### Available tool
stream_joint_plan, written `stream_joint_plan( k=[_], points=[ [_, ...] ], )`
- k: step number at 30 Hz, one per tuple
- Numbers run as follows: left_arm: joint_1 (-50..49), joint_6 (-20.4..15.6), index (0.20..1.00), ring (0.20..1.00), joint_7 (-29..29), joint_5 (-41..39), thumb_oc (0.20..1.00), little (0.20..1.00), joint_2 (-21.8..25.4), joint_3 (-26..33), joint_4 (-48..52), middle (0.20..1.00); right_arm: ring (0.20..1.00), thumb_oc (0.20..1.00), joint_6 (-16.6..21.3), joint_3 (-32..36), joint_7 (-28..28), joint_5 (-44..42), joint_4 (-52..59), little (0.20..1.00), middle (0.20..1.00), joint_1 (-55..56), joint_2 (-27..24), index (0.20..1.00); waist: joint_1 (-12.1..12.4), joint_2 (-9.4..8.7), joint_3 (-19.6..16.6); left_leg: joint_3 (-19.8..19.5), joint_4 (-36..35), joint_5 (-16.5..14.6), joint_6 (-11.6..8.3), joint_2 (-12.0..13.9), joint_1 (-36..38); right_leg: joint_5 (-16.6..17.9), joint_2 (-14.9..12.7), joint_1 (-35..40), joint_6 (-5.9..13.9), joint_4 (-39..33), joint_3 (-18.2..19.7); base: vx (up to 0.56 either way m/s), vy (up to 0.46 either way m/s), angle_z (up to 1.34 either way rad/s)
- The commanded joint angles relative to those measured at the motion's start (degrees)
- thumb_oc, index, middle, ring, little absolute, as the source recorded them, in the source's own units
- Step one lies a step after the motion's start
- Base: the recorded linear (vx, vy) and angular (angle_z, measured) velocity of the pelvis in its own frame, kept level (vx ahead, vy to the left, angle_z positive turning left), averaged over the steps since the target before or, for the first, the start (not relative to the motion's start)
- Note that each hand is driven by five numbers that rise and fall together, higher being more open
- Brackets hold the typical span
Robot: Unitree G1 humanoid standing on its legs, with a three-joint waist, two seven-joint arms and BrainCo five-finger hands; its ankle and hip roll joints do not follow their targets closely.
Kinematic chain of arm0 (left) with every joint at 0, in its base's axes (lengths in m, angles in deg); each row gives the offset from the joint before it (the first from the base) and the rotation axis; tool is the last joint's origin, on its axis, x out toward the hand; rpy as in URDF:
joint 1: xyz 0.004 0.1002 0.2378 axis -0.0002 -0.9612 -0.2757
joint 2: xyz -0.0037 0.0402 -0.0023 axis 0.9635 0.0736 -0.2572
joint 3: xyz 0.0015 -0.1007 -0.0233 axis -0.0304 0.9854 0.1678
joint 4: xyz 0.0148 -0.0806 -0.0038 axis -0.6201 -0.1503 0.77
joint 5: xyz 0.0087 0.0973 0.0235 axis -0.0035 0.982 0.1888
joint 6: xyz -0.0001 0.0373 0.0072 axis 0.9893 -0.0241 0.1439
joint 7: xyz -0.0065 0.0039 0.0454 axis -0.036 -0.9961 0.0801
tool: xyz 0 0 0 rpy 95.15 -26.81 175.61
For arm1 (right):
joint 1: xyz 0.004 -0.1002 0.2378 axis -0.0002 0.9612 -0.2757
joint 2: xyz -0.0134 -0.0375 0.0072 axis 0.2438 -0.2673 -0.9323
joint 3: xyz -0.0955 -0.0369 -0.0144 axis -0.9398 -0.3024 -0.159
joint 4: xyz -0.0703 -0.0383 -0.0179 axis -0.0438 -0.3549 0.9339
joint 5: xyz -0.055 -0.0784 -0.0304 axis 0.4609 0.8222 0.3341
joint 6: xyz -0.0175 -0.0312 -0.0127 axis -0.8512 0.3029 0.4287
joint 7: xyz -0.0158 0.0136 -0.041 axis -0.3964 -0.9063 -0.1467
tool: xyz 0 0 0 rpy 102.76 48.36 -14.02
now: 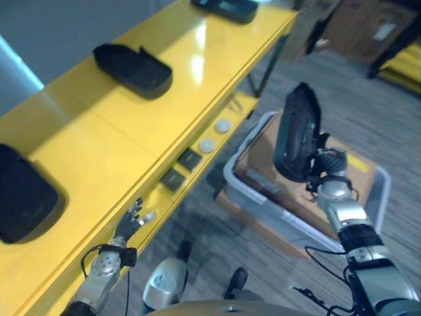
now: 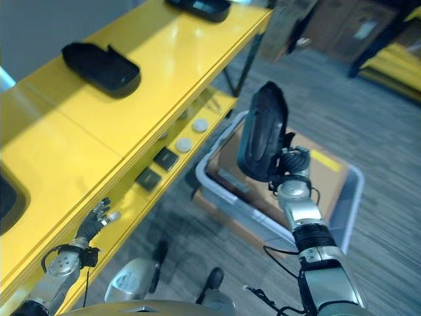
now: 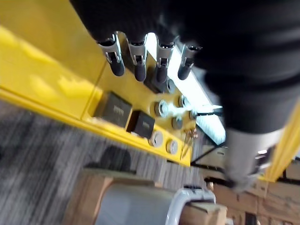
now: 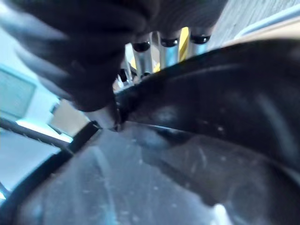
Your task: Move parts from the plastic box to the shelf.
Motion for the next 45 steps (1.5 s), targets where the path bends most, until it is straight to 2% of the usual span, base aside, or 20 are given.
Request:
stream_joint_plan(
  k=[1,3,6,8,9,10,12,14,17,20,24,25,29,38,45],
  points=[
    [2.9,3.1,1.0,1.0,1.7,-5.8,1.0,1.0,-2.4,-2.6,-0.5,1.0,0.2,0.2,1.8,-1.6,-2.0,3.5,2.7,0.2,0.2,-1.0,-5.2,0.2,0.0,2.13,-5.0,0.6,-7.9,2.0,0.34,2.6,3.7,0.0,0.0,-0.7,2.07,2.0,0.8,0.03,-0.044,-0.4],
    [6.6,6.8,1.0,1.0,1.2,-8.4,1.0,1.0,-3.2,-3.6,3.4,1.0,0.2,0.2,1.3,-2.1,-1.9,3.9,5.2,0.2,0.2,-0.3,-4.5,0.2,-1.4,2.12,-6.0,1.9,-7.9,2.0,0.22,3.0,4.5,0.1,0.2,-0.3,1.98,1.8,1.6,0.03,-0.052,-0.41],
    [11.0,10.1,1.0,1.0,1.4,-11.4,1.0,1.0,-4.5,-6.0,6.9,1.0,0.2,0.2,2.2,-2.7,-1.5,4.4,6.2,0.2,0.2,0.2,-3.9,0.2,-3.1,2.43,-6.8,3.4,-8.1,2.0,0.12,3.5,5.7,0.2,0.5,0.2,1.94,1.6,2.4,0.02,-0.036,-0.33],
    [13.6,13.1,1.0,1.0,0.7,-18.2,1.0,1.0,-6.3,-7.2,7.7,1.0,0.2,0.2,2.4,-3.0,-0.8,4.3,6.9,0.2,0.2,-0.3,-3.4,0.2,-4.5,2.4,-7.3,4.4,-8.4,2.0,-0.04,3.8,6.4,0.3,0.6,0.4,1.96,1.3,2.8,0.01,-0.024,-0.26],
    [16.4,14.6,1.0,1.0,0.5,-22.4,1.0,1.0,-8.0,-8.2,7.8,1.0,0.2,0.2,1.2,-3.9,0.1,4.7,7.7,0.2,0.2,-1.6,-2.9,0.2,-5.7,2.27,-8.0,5.5,-8.7,1.9,-0.19,4.1,7.0,0.4,0.7,0.6,1.95,1.1,3.1,0.0,-0.024,-0.23],
    [17.8,14.7,1.0,1.0,0.3,-23.5,1.0,1.0,-8.7,-8.7,7.9,1.0,0.2,0.2,0.8,-4.6,0.4,4.7,7.8,0.2,0.2,-2.4,-2.5,0.2,-6.2,2.25,-8.2,6.0,-8.8,1.9,-0.24,4.3,7.3,0.4,0.7,0.7,1.92,1.0,3.3,0.0,-0.031,-0.22],
    [22.5,20.2,1.0,1.0,-0.9,-24.5,1.0,1.0,-10.4,-10.4,9.6,1.0,0.2,0.2,-0.2,-6.9,1.1,5.1,7.5,0.2,0.2,-5.0,-1.1,0.2,-7.3,2.42,-8.9,7.3,-8.7,1.9,-0.4,4.7,8.0,0.5,0.8,0.8,1.89,0.8,3.7,0.0,-0.021,-0.25],
    [26.4,23.2,1.0,1.0,-3.6,-23.5,1.0,1.0,-11.8,-12.0,8.5,1.0,0.2,0.2,-1.5,-9.1,1.5,4.9,6.8,0.2,0.2,-7.5,0.2,0.2,-8.1,2.6,-9.5,8.0,-8.7,1.9,-0.54,4.9,8.6,0.6,0.9,1.0,1.91,0.8,4.1,0.02,-0.009,-0.25],
    [32.8,23.4,1.0,1.0,-6.8,-24.8,1.0,1.0,-14.2,-12.3,5.9,1.0,0.2,0.2,-4.6,-12.5,3.5,4.8,5.7,0.2,0.2,-10.5,2.8,0.2,-9.7,2.99,-10.6,9.7,-8.7,1.8,-0.84,5.3,9.6,0.9,0.9,1.1,2.05,0.3,4.9,0.03,0.011,-0.27],
    [37.4,26.1,1.0,1.0,-7.9,-23.4,1.0,1.0,-15.5,-12.5,5.8,1.0,0.2,0.2,-4.3,-14.8,6.2,6.4,3.9,0.2,0.2,-10.4,4.9,0.2,-10.9,3.42,-11.4,10.7,-9.0,1.9,-1.0,5.6,10.4,1.2,1.1,1.2,2.16,0.0,5.3,0.03,0.018,-0.26],
    [38.2,25.9,1.0,1.0,-8.9,-23.3,1.0,1.0,-16.1,-13.0,5.0,1.0,0.2,0.2,-4.5,-16.2,7.3,6.8,3.4,0.2,0.2,-10.8,5.6,0.2,-11.3,3.43,-11.8,10.8,-9.3,1.8,-1.03,5.5,10.7,1.1,1.1,1.2,2.17,0.0,5.5,0.0,0.002,-0.03],
    [38.2,25.7,1.0,1.0,-8.9,-23.0,1.0,1.0,-16.1,-13.1,5.0,1.0,0.2,0.2,-4.6,-16.5,7.4,6.8,3.6,0.2,0.2,-10.6,5.7,0.2,-11.3,3.46,-11.8,10.9,-9.3,1.8,-1.02,5.5,10.7,1.1,1.1,1.2,2.17,0.0,5.6,0.0,0.0,0.0],
    [38.2,29.3,1.0,1.0,-8.6,-20.1,1.0,1.0,-15.0,-13.7,5.8,1.0,0.2,0.2,-3.9,-17.7,9.1,6.5,4.2,0.2,0.2,-10.2,6.3,0.2,-11.1,3.49,-11.8,10.5,-9.6,1.9,-0.96,5.4,11.1,0.9,1.1,1.5,2.26,0.1,5.2,0.0,0.0,0.0],
    [38.6,31.7,1.0,1.0,-8.5,-17.3,1.0,1.0,-15.0,-14.7,4.7,1.0,0.2,0.2,-4.9,-21.3,9.9,7.1,4.8,0.2,0.2,-11.8,9.5,0.2,-10.1,3.77,-11.8,9.5,-9.8,2.0,-0.87,5.2,11.3,0.7,1.1,2.1,2.13,0.0,4.9,0.0,0.0,0.0],
    [38.9,31.8,1.0,1.0,-8.5,-15.6,1.0,1.0,-15.1,-14.9,3.6,1.0,0.2,0.2,-5.0,-23.2,9.5,7.0,4.5,0.2,0.2,-12.3,11.2,0.2,-9.7,3.92,-11.6,9.1,-9.8,2.1,-0.86,5.0,11.3,0.6,1.1,2.4,2.1,0.0,4.7,0.0,0.0,0.0]
  ],
)
